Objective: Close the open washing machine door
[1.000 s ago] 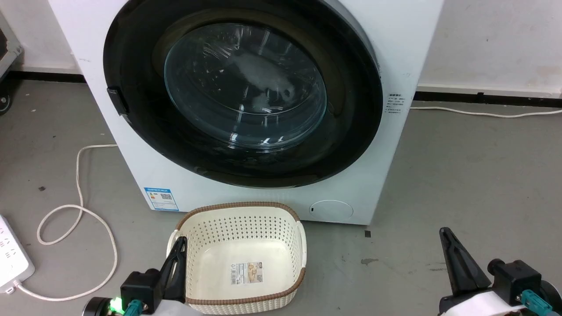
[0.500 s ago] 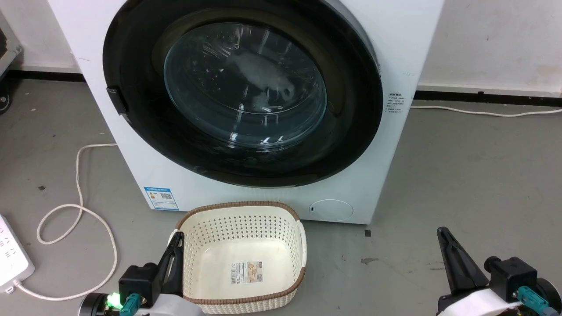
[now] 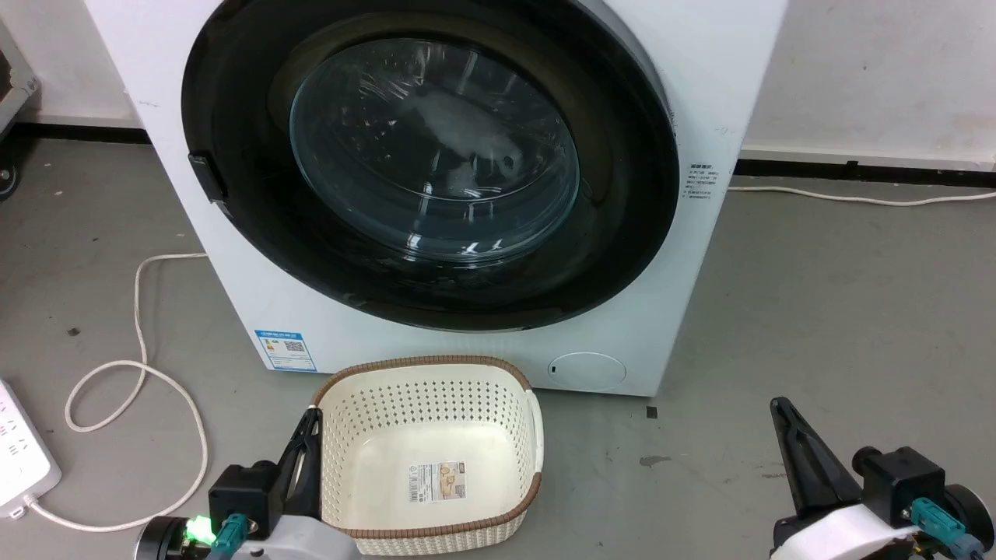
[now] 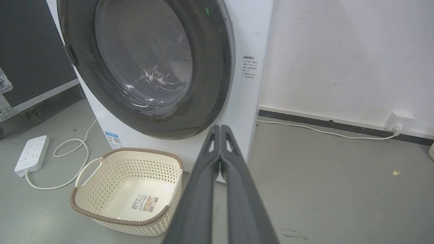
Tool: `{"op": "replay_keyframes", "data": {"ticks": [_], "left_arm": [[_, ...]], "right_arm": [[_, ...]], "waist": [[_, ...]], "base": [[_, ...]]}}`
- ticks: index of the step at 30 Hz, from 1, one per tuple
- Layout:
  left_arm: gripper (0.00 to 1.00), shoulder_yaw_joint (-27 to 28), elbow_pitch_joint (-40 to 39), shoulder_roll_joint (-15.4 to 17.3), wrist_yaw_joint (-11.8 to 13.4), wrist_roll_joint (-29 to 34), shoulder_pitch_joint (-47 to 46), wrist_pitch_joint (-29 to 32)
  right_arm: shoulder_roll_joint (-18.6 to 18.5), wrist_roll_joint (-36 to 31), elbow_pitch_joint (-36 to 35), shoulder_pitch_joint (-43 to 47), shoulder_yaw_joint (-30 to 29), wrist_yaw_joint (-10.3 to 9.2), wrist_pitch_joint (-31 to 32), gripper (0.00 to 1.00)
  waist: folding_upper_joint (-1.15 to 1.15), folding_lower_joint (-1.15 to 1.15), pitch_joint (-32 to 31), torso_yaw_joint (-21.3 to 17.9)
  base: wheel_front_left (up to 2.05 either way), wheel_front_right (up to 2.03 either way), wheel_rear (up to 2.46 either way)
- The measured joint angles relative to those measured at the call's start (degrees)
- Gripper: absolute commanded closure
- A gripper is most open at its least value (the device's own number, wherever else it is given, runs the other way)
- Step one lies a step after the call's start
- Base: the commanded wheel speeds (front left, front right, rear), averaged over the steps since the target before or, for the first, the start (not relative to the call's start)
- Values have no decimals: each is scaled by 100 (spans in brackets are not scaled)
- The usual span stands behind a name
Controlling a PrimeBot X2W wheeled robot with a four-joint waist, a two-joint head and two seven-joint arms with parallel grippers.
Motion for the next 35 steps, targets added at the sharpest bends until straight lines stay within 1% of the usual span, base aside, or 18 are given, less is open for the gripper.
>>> {"op": "replay_keyframes", "data": {"ticks": [35], "left_arm": [[100,85,-207,-11,118,109,-110,450]], "right_arm": [[1,-194,-138,-119,73,0,454,100]], "waist": [[0,0,37,-2]], "base": [[0,0,0]]}}
